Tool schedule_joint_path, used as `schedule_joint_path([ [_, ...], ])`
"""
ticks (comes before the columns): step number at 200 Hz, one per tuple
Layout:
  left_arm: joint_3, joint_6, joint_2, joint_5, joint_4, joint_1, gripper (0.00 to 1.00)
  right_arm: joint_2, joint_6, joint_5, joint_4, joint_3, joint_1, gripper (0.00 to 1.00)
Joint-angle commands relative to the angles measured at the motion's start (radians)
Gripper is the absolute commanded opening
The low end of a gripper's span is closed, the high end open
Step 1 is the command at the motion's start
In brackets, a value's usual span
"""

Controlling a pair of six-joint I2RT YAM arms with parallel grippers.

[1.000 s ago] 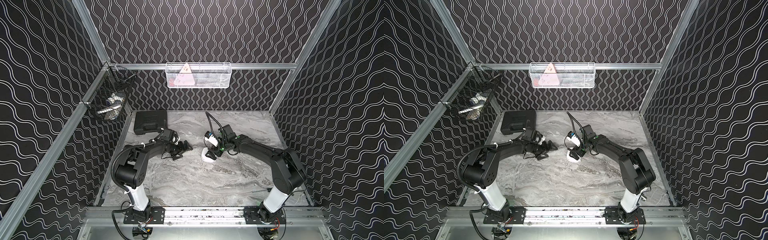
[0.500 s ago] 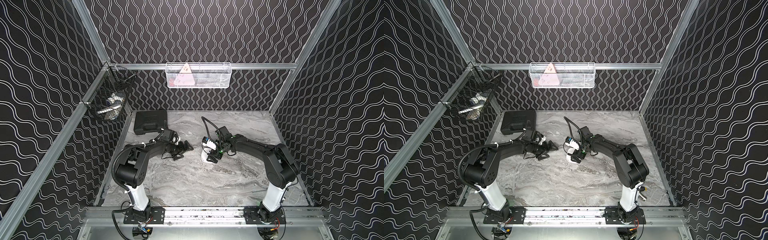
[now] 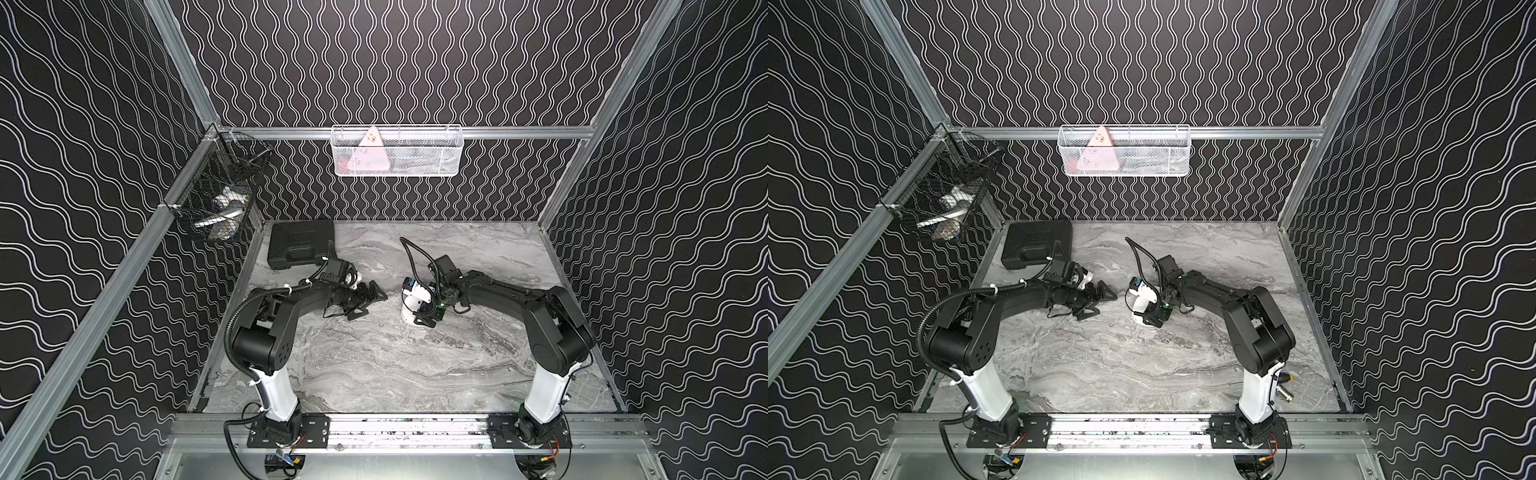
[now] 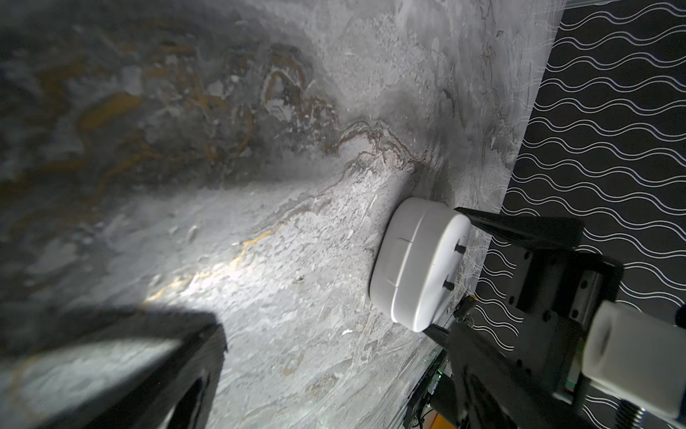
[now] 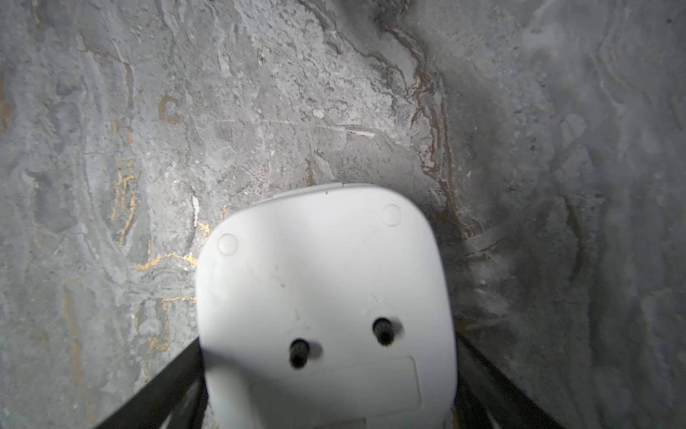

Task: Insert the battery into the alarm
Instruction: Adjust the alarm at the center of the board.

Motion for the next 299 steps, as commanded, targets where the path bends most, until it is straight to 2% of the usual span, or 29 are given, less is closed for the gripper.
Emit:
schedule_joint_path([
  [1, 0.0, -0.005, 0.004, 0.013, 0.009, 0.002, 0.99, 0.005, -0.013, -0.025, -0.011, 0.012, 0.0, 0.87],
  [23, -0.01, -0.034, 0.001, 0.033, 0.048, 0.002, 0.99, -0.006, -0.001, -0.035, 0.002, 0.006, 0.0, 0.87],
  [66, -0.051, -0.208, -0.004, 0.115, 0.248, -0.01, 0.99, -0.038, 0.023, -0.075, 0.042, -0.01, -0.002, 0.86],
  [86, -0.042, -0.228, 0.003, 0.105, 0.284, -0.051, 0.99, -0.044, 0.027, -0.078, 0.049, -0.012, -0.003, 0.86],
  [132, -0.084, -0.384, 0.062, 0.138, 0.556, -0.122, 0.98, -0.068, 0.043, -0.132, 0.064, -0.017, -0.007, 0.86],
  [177, -0.078, -0.375, 0.052, 0.142, 0.557, -0.138, 0.79, -0.07, 0.059, -0.174, 0.067, -0.015, -0.013, 0.86],
  [191, -0.082, -0.382, 0.052, 0.15, 0.571, -0.141, 0.7, -0.072, 0.063, -0.185, 0.067, -0.013, -0.017, 0.86],
  [226, -0.101, -0.434, 0.069, 0.171, 0.636, -0.143, 0.58, -0.067, 0.069, -0.201, 0.065, -0.012, -0.019, 0.86],
  [263, -0.105, -0.467, 0.081, 0.19, 0.678, -0.145, 0.53, -0.067, 0.072, -0.204, 0.062, -0.008, -0.02, 0.86],
  [299, -0.106, -0.473, 0.08, 0.193, 0.684, -0.146, 0.43, -0.065, 0.072, -0.2, 0.06, -0.008, -0.02, 0.86],
])
